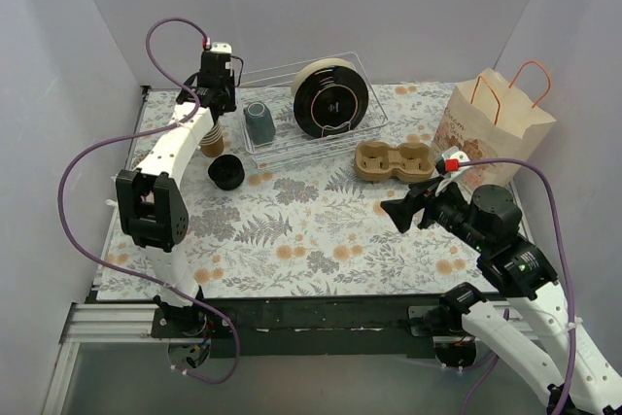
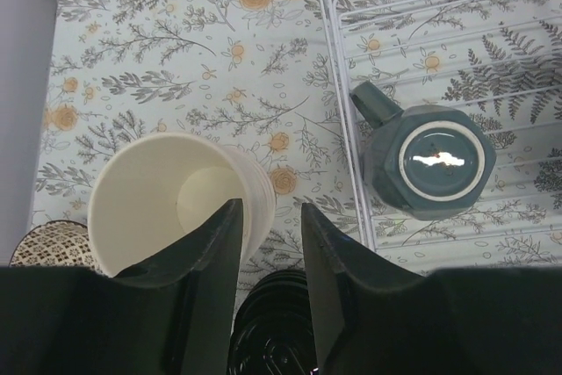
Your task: Pack the takeout coffee
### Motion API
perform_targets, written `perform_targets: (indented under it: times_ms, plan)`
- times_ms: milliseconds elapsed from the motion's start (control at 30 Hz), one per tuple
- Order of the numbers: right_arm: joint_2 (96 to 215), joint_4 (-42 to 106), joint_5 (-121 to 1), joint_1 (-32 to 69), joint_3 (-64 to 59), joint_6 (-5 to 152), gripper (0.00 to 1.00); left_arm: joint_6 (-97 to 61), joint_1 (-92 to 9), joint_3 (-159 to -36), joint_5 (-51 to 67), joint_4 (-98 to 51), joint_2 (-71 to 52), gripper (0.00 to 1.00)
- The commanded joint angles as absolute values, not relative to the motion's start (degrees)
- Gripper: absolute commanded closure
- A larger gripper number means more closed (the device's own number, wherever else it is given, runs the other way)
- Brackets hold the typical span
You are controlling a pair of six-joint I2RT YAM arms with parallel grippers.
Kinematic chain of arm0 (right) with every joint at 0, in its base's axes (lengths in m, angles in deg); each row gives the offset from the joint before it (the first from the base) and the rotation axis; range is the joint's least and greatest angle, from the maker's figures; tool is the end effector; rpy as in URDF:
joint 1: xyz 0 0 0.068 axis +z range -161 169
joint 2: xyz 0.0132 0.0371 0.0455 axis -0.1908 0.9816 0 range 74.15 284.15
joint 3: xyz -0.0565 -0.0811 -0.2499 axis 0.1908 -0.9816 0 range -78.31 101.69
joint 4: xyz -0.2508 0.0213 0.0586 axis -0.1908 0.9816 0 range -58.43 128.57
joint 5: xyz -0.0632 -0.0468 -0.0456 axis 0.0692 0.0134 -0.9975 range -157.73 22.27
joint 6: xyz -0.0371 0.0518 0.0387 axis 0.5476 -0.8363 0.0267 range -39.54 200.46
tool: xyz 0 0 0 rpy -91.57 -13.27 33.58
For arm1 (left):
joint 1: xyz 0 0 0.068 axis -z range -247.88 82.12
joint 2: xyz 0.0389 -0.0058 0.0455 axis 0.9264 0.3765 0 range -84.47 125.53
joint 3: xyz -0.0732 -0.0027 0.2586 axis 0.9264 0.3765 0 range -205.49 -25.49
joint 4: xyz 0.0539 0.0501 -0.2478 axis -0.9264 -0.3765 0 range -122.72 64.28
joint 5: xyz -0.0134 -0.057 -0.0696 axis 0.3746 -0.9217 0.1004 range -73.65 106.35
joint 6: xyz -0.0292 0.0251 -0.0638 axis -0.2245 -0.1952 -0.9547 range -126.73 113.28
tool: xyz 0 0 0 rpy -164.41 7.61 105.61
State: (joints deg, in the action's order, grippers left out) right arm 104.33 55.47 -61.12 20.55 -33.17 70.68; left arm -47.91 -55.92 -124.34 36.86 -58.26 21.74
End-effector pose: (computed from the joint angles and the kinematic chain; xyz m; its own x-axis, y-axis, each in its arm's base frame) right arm 0.1225 0.0836 0.3433 -0.2352 0.0538 -0.9705 -0.5852 0.7894 0.1856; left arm 0.4368 -0.0702 0.3065 -0.4269 -0.5400 -0.7253 -0.4651 0.8190 -0.3361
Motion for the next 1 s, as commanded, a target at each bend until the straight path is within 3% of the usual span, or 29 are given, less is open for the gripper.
perform_targets:
  times_ms: [0, 967]
  plan:
    - [104.74, 52.84, -60.53, 20.37, -32.78, 71.67, 0.10, -45.66, -56.89, -127.09, 39.46, -57.45, 18.80, 0.67]
    - [104.65, 53.02, -61.14, 20.37, -32.26, 72.55, 0.10, -45.05, -57.95, -123.75, 38.32, -57.19, 22.66, 0.76]
